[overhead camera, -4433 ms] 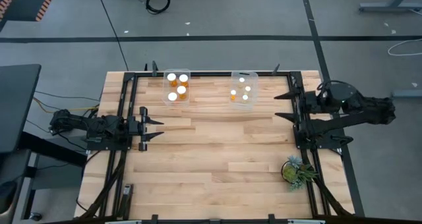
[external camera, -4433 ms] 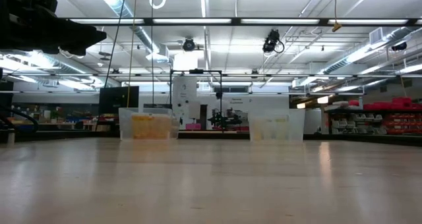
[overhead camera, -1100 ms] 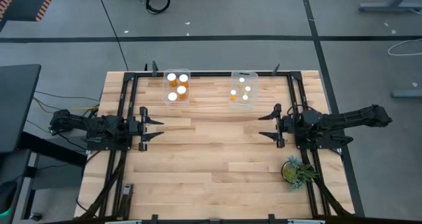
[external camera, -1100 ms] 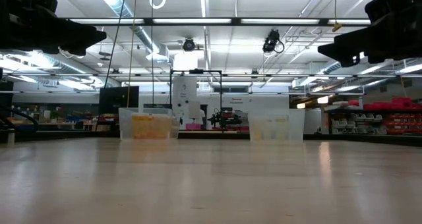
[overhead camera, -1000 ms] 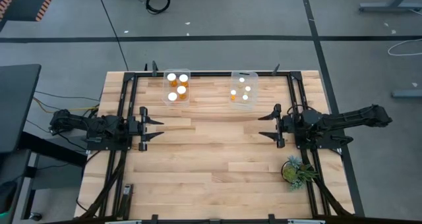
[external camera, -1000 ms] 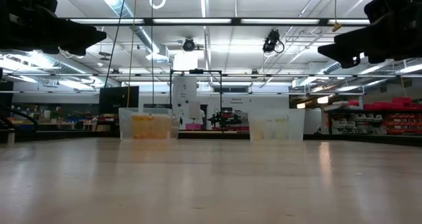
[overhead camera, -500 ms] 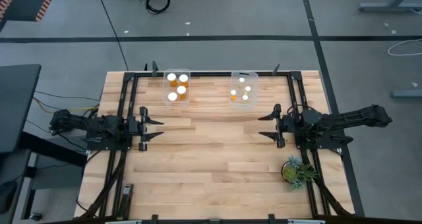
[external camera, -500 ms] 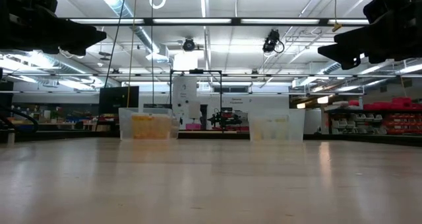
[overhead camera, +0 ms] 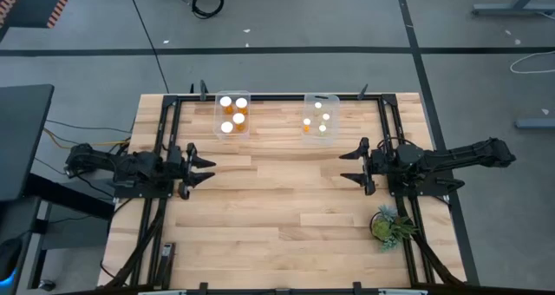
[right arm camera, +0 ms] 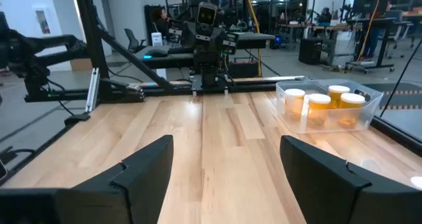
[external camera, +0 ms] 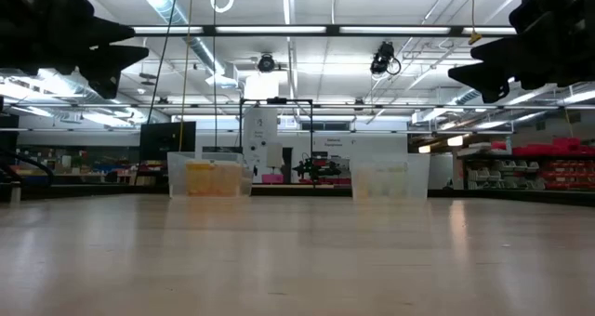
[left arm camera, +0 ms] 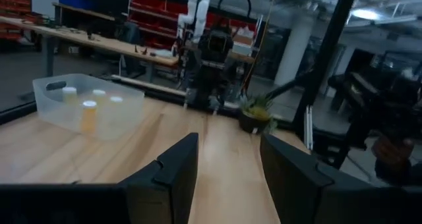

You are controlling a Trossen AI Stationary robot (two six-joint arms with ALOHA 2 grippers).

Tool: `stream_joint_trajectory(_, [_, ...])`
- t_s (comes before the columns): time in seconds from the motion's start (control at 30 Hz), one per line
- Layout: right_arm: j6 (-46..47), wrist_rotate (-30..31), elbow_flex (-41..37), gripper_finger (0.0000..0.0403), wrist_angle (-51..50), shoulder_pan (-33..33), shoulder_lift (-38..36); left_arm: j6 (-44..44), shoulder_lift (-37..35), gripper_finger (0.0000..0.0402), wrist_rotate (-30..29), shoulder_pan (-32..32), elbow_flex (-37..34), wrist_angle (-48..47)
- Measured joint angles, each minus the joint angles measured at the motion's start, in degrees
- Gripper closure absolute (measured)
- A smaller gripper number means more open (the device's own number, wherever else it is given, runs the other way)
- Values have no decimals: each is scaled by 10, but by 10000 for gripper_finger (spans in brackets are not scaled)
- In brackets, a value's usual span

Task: Pick and place medicine bottles into bin by pill shape (circle, oval)
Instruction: Return to Home Position

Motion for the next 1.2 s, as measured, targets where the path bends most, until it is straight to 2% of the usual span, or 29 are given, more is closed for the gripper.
stream_joint_trajectory(0.37, [28,3,7,118,15,0,-1,105,0,230,1,-18,0,-19])
stream_joint_trajectory(0.57, [38,30,7,118,20,-1,-1,133,0,230,0,-20,0,-20])
stream_joint_trajectory(1.0, [40,41,8,118,15,0,-1,201,0,230,0,-19,0,-21])
stream_joint_trajectory(1.2, [73,52,8,118,-8,0,-1,208,0,230,0,-19,0,-27])
